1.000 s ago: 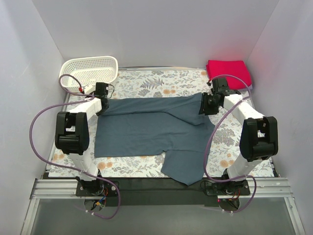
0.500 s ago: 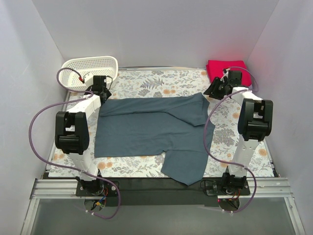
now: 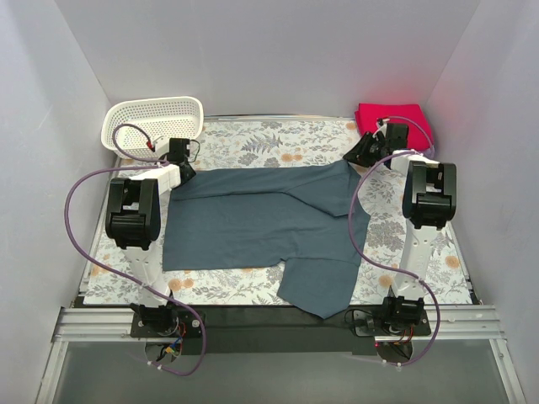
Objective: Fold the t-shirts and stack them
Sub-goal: Fold the tshirt
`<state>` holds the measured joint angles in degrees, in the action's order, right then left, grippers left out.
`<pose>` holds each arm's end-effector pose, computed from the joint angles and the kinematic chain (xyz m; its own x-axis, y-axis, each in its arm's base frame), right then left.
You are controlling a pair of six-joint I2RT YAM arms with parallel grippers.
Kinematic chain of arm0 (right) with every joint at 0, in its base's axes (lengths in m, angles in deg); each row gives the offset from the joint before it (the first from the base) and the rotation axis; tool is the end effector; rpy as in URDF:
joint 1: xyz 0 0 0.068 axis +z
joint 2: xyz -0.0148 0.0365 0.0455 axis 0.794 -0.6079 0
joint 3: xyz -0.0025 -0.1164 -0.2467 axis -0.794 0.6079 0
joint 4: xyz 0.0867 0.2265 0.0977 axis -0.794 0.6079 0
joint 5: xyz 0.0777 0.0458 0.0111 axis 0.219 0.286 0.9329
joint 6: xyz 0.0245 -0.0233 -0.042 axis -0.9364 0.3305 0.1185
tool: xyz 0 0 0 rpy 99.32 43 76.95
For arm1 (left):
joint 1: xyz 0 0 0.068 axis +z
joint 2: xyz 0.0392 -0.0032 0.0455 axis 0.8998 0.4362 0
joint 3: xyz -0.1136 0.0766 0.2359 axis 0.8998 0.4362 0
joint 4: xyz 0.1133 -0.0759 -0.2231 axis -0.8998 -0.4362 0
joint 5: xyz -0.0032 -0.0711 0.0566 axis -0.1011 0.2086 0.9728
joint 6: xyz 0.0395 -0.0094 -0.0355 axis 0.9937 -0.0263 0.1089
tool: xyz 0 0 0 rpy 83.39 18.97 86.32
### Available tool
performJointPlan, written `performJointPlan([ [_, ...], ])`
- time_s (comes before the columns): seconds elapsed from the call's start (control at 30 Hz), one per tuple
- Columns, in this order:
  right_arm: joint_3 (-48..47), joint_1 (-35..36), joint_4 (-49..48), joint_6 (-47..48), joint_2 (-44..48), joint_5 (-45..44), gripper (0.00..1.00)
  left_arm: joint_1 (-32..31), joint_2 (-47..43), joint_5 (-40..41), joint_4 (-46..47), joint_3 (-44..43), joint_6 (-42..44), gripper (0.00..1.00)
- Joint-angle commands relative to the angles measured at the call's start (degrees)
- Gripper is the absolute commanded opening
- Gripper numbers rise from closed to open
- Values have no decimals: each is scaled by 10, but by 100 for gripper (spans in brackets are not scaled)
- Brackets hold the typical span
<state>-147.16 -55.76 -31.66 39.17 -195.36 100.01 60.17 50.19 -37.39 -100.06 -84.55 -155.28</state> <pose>0.4871 -0.0096 0.1541 -0.6967 0.4424 -0.5648 -0.0176 0.7765 0.6299 0.4136 -0.0138 0.1537 -0.0554 -0.8655 -0.4979 -0.8101 0.3305 -0.4843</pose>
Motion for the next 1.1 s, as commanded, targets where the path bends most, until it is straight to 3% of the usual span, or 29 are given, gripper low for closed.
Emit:
performJointPlan([
  [0.0, -26, -4, -32, -15, -18, 24, 28, 1, -1, 41, 10, 6, -22, 39],
  [0.2, -4, -25, -38, -11, -13, 23, 1, 4, 23, 48, -28, 1, -51, 37],
  [0.67, 9, -56, -57, -6, -10, 28, 2, 10, 36, 23, -67, -5, -84, 37],
  [0.83, 18, -56, -39, 23, 18, 29, 17, 9, 7, 5, -68, -20, -55, 45],
  [0.87, 18, -56, -28, 31, 38, 30, 25, 9, -1, 4, -69, -25, -49, 47],
  [0.97, 28, -52, 14, 74, 92, 6, 39, 3, -54, 17, -74, -23, -35, 49],
  [1.07, 51, -41, 74, 122, 154, -25, 47, -4, -116, 31, -74, -6, -21, 52],
])
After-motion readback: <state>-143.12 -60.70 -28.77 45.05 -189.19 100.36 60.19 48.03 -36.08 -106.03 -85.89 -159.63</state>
